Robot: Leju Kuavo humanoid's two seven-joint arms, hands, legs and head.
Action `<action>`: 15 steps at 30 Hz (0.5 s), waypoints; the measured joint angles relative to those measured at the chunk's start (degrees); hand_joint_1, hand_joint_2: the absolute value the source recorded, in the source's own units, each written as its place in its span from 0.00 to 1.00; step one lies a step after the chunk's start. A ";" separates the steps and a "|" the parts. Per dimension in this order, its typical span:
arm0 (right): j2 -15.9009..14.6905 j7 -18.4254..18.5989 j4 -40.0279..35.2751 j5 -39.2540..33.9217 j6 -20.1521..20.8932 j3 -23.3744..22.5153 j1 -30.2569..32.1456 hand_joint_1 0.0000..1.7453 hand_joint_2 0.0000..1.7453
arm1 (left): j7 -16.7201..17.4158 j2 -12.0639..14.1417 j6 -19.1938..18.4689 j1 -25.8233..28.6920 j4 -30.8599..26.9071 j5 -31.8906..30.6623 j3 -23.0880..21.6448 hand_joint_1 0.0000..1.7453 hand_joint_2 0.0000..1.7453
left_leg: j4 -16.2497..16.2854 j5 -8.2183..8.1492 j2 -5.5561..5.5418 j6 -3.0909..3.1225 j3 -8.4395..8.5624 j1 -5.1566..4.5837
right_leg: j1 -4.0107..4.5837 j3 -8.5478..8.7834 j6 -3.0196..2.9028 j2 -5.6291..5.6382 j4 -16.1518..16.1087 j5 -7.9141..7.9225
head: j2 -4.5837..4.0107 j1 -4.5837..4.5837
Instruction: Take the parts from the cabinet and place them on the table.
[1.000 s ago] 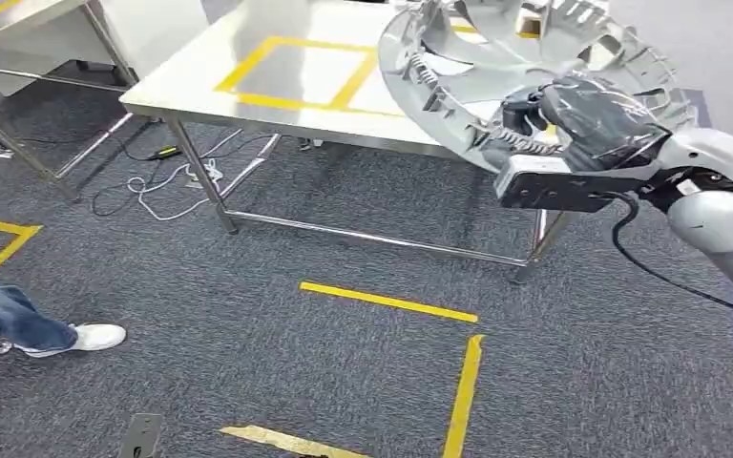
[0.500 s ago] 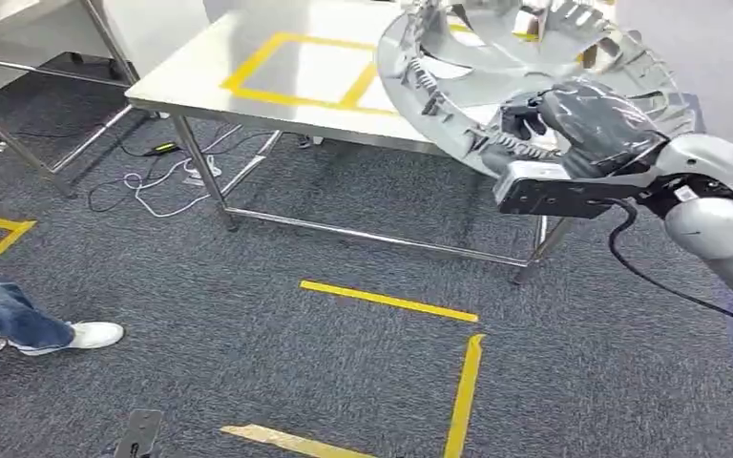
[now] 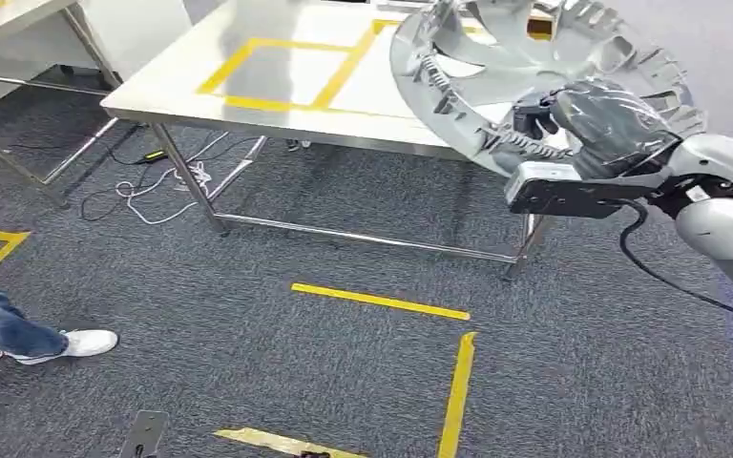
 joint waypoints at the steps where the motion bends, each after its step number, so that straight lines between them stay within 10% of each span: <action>1: -0.02 0.00 -0.15 0.02 0.00 -0.04 0.01 1.00 1.00 | 0.00 0.02 -0.02 -0.01 0.00 -0.02 0.00 0.00 1.00 | -5.12 2.49 -0.09 0.42 2.30 -0.12 | 0.01 0.15 0.12 0.07 0.02 -0.17 | 0.00 0.00; 7: -0.39 0.00 -0.31 0.17 -0.02 -0.20 0.25 1.00 1.00 | 0.02 0.02 -0.72 -0.08 0.00 -0.11 -0.20 0.00 1.00 | -9.23 2.32 -0.03 1.46 3.93 -0.08 | -0.09 -1.34 1.56 0.14 0.44 -0.70 | 0.02 0.00; 12: -0.70 -0.15 -0.44 0.17 -0.02 -0.37 0.85 1.00 1.00 | 0.00 0.17 -0.94 -0.16 0.00 -0.11 -0.48 0.00 1.00 | -9.31 2.21 -0.02 1.95 4.05 -0.05 | -0.74 -10.18 3.03 -0.24 18.11 -7.71 | 0.00 0.35; 15: -0.72 -0.07 -0.44 0.22 -0.02 -0.46 0.89 1.00 1.00 | 0.00 0.17 -1.03 -0.15 0.00 -0.11 -0.50 0.00 1.00 | -9.26 1.79 -0.02 1.56 4.56 0.12 | -1.31 -6.51 3.40 -0.47 9.59 -1.57 | 0.00 0.31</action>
